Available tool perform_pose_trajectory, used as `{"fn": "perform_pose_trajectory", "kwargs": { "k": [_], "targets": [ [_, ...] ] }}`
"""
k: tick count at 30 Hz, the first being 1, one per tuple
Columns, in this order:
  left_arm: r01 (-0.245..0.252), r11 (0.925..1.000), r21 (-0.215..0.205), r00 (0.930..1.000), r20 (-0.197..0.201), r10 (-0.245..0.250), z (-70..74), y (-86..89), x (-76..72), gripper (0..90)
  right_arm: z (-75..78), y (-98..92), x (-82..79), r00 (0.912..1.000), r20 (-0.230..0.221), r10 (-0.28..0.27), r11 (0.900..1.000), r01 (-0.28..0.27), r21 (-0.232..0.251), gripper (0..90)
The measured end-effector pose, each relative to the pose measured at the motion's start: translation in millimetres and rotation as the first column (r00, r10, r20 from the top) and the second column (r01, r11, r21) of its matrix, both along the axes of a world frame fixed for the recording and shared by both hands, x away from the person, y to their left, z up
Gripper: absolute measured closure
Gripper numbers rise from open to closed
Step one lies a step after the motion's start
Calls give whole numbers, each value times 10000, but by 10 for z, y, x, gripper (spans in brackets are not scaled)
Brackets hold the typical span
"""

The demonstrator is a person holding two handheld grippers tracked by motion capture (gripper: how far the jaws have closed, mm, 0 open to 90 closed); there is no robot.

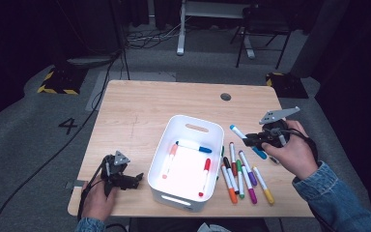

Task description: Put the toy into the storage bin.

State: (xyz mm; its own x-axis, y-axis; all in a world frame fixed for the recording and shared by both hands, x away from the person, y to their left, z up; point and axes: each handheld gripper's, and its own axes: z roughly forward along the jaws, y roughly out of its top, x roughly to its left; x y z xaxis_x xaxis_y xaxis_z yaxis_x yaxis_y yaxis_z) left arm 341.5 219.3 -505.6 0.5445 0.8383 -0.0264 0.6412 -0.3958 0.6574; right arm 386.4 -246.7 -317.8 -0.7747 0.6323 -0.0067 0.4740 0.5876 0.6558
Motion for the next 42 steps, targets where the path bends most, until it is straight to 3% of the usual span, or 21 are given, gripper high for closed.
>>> {"fn": "perform_pose_trajectory", "kwargs": {
  "k": [4,7,10,18,23,30,37,42],
  "targets": [
    [50,10000,-4,10000,-28,-50,1,6,8,0,66,136,28,9997,-1,244,9997,-244,-36,769],
    [104,9999,-8,9999,-27,-104,1,14,15,0,156,325,61,9983,236,527,9986,-525,-102,769],
    [110,9999,-15,9999,-34,-110,0,15,14,0,201,464,77,9961,319,817,9966,-820,67,769],
    [102,9999,4,9999,-15,-102,0,17,12,1,182,763,195,9864,305,1614,9868,-1617,71,769],
    [102,9999,9,9999,-15,-102,0,17,12,1,115,970,300,9773,258,2104,9771,-2110,262,769],
    [105,9999,31,9999,-32,-105,3,21,9,1,14,1081,422,9757,251,2177,9741,-2188,568,769],
    [101,9999,16,9999,-39,-101,2,20,10,1,-176,1125,472,9764,182,2150,9758,-2156,355,769],
    [84,10000,18,10000,-15,-84,1,19,10,1,-279,1148,464,9693,57,2460,9691,-2461,160,769]
  ]
}}
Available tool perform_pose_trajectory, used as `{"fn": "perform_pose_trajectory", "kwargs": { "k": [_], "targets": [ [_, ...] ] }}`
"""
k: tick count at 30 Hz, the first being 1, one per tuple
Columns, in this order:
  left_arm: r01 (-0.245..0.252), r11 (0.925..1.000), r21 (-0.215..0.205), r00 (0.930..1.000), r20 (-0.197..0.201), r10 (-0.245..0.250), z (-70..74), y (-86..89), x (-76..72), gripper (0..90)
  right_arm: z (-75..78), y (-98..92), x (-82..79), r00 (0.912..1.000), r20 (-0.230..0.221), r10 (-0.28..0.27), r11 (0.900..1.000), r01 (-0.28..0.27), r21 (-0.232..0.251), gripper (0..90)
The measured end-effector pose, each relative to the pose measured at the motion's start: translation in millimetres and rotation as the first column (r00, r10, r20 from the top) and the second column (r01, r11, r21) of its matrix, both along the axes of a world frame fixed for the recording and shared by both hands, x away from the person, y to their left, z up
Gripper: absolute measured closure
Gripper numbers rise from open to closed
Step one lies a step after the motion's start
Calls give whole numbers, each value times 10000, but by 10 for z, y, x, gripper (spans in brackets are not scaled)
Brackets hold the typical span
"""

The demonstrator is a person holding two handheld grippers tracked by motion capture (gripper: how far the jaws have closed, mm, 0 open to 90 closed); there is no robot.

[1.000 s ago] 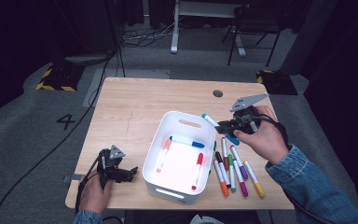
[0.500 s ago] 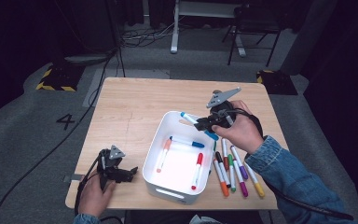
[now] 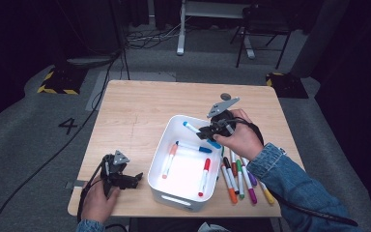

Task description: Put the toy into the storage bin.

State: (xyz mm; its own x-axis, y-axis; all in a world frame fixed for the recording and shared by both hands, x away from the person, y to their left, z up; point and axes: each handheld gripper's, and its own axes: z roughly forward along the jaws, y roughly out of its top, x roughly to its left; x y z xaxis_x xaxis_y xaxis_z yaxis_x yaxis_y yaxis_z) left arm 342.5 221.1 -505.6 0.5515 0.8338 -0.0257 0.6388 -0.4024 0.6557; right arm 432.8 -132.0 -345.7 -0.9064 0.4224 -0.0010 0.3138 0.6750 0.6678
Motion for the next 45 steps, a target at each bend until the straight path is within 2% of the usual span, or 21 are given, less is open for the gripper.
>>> {"fn": "perform_pose_trajectory", "kwargs": {
  "k": [9,10,19,25,26,27,28,30,31,37,39,45],
  "targets": [
    [30,10000,12,10000,-25,-30,2,2,0,1,-131,72,-23,9998,23,174,9984,-173,-530,769],
    [29,10000,6,10000,-23,-29,2,2,0,1,-165,90,-27,9996,-131,249,9976,-257,-645,769],
    [-8,10000,9,10000,20,8,0,0,0,1,-284,161,-22,9990,-112,443,9920,-453,-1175,768],
    [6,10000,27,10000,26,-6,0,1,0,1,-350,211,-12,9977,132,658,9852,-629,-1594,759],
    [6,10000,27,10000,26,-6,0,1,0,1,-350,211,-12,9977,132,658,9852,-629,-1594,759],
    [-9,10000,15,10000,31,9,-1,0,0,1,-374,229,-17,9982,47,604,9867,-590,-1514,617],
    [-2,10000,18,10000,30,2,-1,1,0,1,-378,233,-28,9984,1,570,9891,-565,-1360,597],
    [21,10000,33,10000,14,-21,2,3,0,1,-373,230,-34,9979,17,647,9877,-638,-1429,583],
    [16,10000,25,10000,17,-16,1,3,-1,1,-348,207,-53,9973,249,684,9885,-644,-1369,549],
    [35,10000,30,10000,-16,-35,4,5,-2,1,-153,-17,-159,9969,675,399,9976,-359,-596,526],
    [37,10000,24,10000,-21,-37,4,5,-2,1,-123,-71,-179,9972,691,279,9985,-246,-492,522],
    [26,10000,72,10000,18,-26,7,7,-2,1,9,-442,-294,9958,788,-465,9989,472,-72,523]
  ]
}}
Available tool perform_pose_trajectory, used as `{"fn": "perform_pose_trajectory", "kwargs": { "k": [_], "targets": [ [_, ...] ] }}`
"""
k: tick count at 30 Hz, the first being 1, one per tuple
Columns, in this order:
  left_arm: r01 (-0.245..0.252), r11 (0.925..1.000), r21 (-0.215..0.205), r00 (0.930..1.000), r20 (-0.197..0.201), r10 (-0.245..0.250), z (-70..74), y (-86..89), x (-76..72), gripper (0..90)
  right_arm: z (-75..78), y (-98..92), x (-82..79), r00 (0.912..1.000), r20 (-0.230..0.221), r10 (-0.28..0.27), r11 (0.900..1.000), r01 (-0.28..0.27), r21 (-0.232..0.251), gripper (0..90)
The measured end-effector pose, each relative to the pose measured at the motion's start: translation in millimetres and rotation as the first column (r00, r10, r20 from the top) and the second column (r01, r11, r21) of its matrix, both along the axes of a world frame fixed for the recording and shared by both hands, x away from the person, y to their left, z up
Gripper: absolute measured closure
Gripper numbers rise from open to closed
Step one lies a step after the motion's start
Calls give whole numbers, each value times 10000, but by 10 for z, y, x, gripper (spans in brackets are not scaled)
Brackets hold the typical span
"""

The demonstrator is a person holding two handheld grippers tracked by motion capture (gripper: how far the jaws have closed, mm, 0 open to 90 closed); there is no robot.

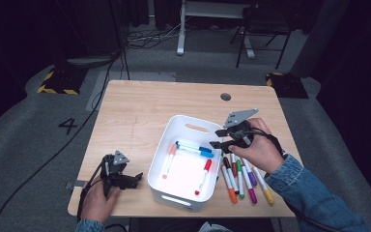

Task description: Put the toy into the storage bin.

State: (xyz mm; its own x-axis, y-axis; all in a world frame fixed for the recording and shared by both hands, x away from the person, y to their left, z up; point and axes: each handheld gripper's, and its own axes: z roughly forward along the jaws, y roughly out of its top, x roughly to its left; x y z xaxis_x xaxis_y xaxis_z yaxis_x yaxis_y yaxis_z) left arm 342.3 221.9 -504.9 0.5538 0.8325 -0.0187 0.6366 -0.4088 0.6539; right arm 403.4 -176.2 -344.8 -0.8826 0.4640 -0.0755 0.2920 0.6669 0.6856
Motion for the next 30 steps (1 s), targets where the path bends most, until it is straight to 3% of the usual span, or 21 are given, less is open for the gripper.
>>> {"fn": "perform_pose_trajectory", "kwargs": {
  "k": [7,11,17,21,28,29,30],
  "targets": [
    [-1,10000,1,10000,1,1,0,0,0,1,29,-332,-107,9976,-55,-684,9974,685,209,531],
    [2,10000,1,10000,0,-2,0,0,0,1,-23,-536,-137,9928,-134,-1190,9928,1191,78,547],
    [1,10000,-1,10000,-1,-1,0,0,0,1,-160,-826,-219,9759,-644,-2086,9780,2084,-103,574],
    [1,10000,-3,10000,-2,-1,0,0,0,1,-283,-971,-231,9640,-966,-2479,9675,2412,-762,588],
    [1,10000,1,10000,0,-1,0,0,0,1,-514,-1135,-268,9392,-1444,-3115,9473,2949,-1251,589],
    [1,10000,1,10000,0,-1,0,0,0,1,-514,-1135,-268,9392,-1444,-3115,9473,2949,-1251,589],
    [-2,10000,1,10000,0,2,0,0,0,1,-587,-1174,-274,9304,-1557,-3318,9384,3085,-1558,594]
  ]
}}
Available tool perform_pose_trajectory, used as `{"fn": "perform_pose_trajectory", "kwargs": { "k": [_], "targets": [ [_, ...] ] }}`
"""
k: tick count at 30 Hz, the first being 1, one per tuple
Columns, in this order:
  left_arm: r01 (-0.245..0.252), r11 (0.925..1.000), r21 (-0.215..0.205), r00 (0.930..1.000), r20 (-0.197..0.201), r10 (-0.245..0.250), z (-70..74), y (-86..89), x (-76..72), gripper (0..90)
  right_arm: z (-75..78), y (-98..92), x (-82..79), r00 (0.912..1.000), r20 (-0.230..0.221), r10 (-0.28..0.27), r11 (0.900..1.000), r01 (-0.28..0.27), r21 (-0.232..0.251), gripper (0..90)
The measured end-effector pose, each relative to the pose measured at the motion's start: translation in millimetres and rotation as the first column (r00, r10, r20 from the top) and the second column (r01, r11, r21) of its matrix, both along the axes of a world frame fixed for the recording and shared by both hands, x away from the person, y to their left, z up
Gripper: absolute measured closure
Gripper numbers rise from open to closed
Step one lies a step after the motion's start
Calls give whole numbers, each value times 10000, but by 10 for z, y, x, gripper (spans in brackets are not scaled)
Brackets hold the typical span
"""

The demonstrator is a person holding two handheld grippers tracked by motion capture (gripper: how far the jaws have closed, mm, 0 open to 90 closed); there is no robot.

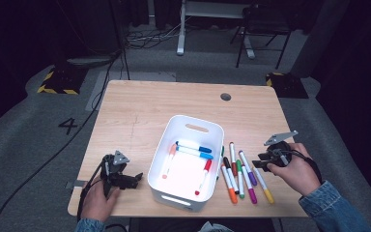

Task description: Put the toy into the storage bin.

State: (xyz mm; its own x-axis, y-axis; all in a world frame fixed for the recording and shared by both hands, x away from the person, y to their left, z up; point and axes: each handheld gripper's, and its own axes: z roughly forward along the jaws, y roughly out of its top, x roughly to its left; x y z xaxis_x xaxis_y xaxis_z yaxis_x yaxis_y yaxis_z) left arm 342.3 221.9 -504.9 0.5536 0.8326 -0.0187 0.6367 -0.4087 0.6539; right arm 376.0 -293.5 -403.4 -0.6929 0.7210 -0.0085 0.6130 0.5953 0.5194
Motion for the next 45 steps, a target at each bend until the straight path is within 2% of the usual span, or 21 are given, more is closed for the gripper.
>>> {"fn": "perform_pose_trajectory", "kwargs": {
  "k": [4,8,9,15,16,20,22,26,35,40,43,45],
  "targets": [
    [2,10000,1,10000,2,-2,0,0,0,1,-135,-80,-34,9982,-529,-296,9992,282,-268,600],
    [0,10000,-3,10000,-9,0,1,0,0,1,-230,-119,-86,9966,-680,-468,9985,448,-314,606],
    [2,10000,-5,10000,-10,-2,1,0,0,1,-292,-136,-119,9949,-882,-491,9981,456,-403,609],
    [-7,10000,-11,10000,-6,7,0,0,-1,1,-420,-181,-176,9869,-1388,-821,9954,744,-598,634],
    [-14,10000,-16,10000,-7,14,0,-1,-2,1,-473,-199,-198,9837,-1609,-797,9952,694,-689,660],
    [-38,10000,-19,10000,20,38,-2,-2,-3,1,-550,-217,-238,9748,-1957,-1071,9897,857,-1147,679],
    [-38,10000,-21,10000,19,38,-2,-2,-3,1,-582,-231,-236,9722,-2003,-1216,9878,988,-1204,700],
    [-42,10000,-20,10000,28,42,-3,-2,-3,1,-596,-262,-221,9720,-1804,-1508,9816,1256,-1440,761],
    [-55,10000,-18,10000,29,55,-2,-3,-4,1,-598,-255,-233,9706,-1649,-1752,9772,1511,-1491,769],
    [-44,10000,-22,10000,29,44,-3,-3,-3,1,-602,-259,-248,9691,-1580,-1895,9762,1687,-1361,769],
    [-44,10000,-15,10000,28,44,-2,-2,-3,1,-608,-287,-244,9716,-1575,-1764,9808,1600,-1112,770],
    [-43,10000,-20,10000,29,43,-2,-2,-3,1,-612,-302,-243,9696,-1645,-1809,9819,1687,-855,770]
  ]
}}
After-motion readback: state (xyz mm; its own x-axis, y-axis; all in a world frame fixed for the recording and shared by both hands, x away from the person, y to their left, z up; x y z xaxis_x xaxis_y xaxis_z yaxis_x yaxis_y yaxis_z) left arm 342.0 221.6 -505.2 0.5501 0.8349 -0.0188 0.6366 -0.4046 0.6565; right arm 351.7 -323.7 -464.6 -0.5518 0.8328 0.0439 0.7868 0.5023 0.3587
